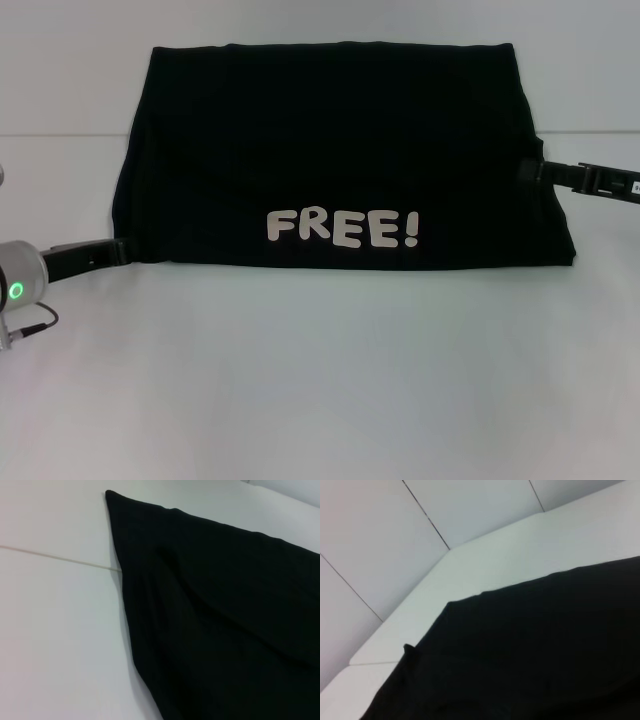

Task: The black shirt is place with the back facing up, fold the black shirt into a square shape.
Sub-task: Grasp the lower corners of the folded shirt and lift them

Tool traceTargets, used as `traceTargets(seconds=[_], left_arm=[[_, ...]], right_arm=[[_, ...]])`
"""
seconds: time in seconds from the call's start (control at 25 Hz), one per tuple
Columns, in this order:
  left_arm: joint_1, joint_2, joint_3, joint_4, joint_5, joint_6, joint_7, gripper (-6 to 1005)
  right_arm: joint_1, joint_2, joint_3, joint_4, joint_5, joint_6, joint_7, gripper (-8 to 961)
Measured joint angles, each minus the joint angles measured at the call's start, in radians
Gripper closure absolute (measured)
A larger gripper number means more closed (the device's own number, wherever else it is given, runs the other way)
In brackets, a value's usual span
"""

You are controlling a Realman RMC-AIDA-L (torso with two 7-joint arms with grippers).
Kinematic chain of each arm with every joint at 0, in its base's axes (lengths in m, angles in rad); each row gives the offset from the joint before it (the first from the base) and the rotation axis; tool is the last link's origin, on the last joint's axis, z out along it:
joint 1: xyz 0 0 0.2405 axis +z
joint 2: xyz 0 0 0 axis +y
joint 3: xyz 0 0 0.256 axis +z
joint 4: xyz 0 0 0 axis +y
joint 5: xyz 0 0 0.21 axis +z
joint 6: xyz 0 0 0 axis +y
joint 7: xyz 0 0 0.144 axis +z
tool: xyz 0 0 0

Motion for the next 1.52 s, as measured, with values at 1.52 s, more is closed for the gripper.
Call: traceTargets(seconds=[1.52], left_arm=[[0.031,0.02,-0.004,0.091,0.022,0.114,-0.028,1000]], right_arm=[[0.004,0.017,-0.404,-0.026,-0.106,0.243,0.246,415]])
